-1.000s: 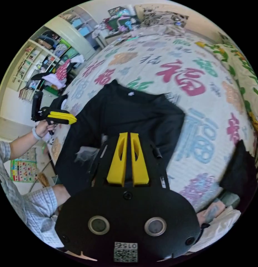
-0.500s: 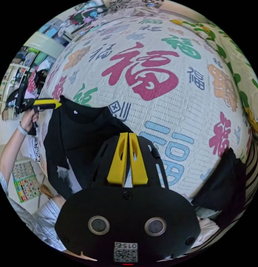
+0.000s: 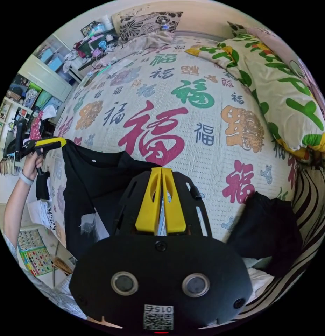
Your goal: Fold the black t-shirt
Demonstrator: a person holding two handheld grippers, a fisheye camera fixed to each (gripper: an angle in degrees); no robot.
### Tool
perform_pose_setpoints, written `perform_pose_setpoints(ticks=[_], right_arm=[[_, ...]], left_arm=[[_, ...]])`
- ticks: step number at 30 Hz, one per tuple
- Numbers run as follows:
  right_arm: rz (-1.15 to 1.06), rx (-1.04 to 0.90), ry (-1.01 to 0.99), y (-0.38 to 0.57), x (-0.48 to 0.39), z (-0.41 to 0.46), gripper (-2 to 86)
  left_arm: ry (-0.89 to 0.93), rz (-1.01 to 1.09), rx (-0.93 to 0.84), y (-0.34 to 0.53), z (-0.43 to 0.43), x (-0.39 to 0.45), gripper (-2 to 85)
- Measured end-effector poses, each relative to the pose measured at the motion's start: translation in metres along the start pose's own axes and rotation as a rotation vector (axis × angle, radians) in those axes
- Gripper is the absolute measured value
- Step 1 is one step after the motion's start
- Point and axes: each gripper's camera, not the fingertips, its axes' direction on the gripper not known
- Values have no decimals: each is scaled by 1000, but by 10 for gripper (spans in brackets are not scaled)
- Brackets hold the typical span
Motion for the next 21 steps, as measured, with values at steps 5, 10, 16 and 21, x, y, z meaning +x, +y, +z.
perform_pose_setpoints(ticks=[5, 10, 16, 21], right_arm=[[-134, 45, -57, 70, -13, -26, -10], [-307, 56, -220, 190, -31, -69, -10], [-357, -114, -342, 350, -70, -78, -10], [-409, -314, -228, 448, -109, -32, -10]], left_arm=[[78, 99, 81, 64, -16, 15, -4], [191, 214, 119, 180, -41, 43, -4], [298, 168, -54, 332, -27, 83, -3], [314, 40, -162, 415, 5, 98, -2]])
